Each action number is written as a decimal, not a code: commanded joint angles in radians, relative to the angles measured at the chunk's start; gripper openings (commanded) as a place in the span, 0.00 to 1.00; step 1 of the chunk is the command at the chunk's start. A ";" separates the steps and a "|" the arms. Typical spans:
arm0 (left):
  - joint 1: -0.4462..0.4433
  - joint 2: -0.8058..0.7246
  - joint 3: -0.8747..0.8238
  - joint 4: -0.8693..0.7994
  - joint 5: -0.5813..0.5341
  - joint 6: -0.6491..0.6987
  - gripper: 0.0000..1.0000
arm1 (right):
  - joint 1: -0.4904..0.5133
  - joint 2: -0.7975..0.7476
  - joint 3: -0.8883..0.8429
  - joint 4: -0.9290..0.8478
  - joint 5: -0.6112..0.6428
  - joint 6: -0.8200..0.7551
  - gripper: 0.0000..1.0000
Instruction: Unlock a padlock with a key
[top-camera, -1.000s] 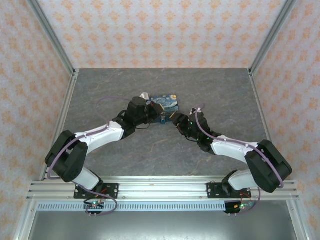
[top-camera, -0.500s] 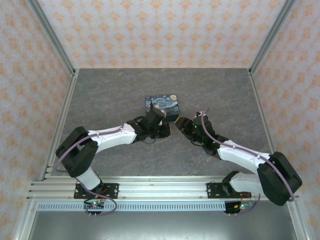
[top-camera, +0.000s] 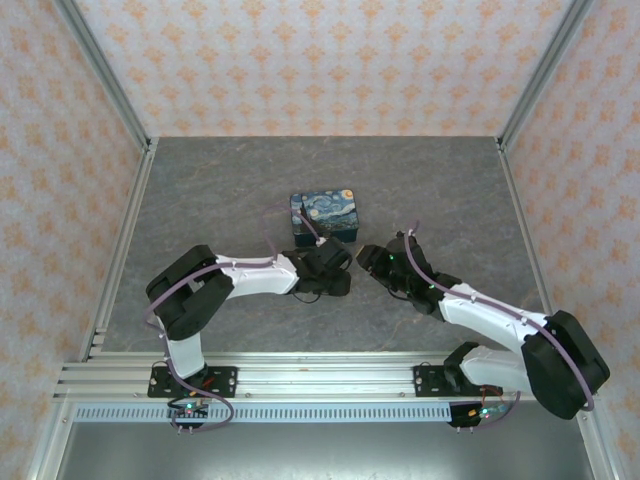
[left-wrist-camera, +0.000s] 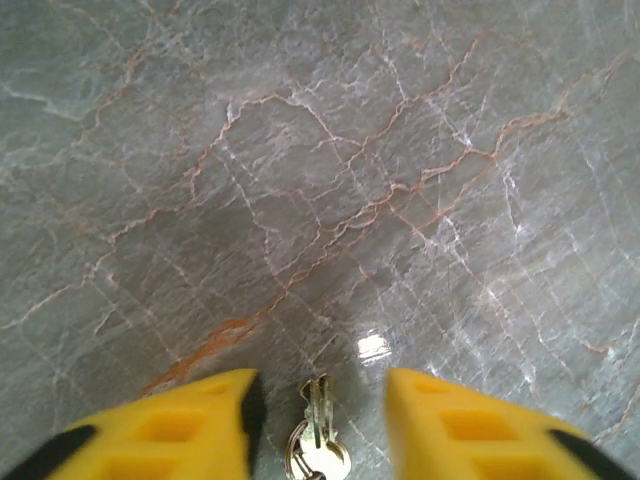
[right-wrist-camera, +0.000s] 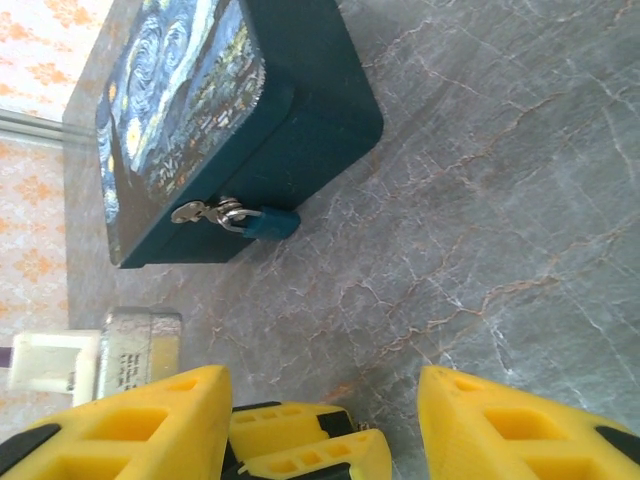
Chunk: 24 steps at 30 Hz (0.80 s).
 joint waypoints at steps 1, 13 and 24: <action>0.002 -0.024 -0.003 -0.043 -0.082 -0.001 0.50 | -0.003 -0.011 0.030 -0.064 0.020 -0.035 0.52; 0.167 -0.302 -0.126 -0.024 -0.148 -0.124 0.85 | 0.069 0.098 0.142 -0.236 0.007 -0.107 0.51; 0.326 -0.444 -0.125 -0.081 -0.165 -0.141 0.96 | 0.199 0.345 0.243 -0.161 -0.010 -0.069 0.47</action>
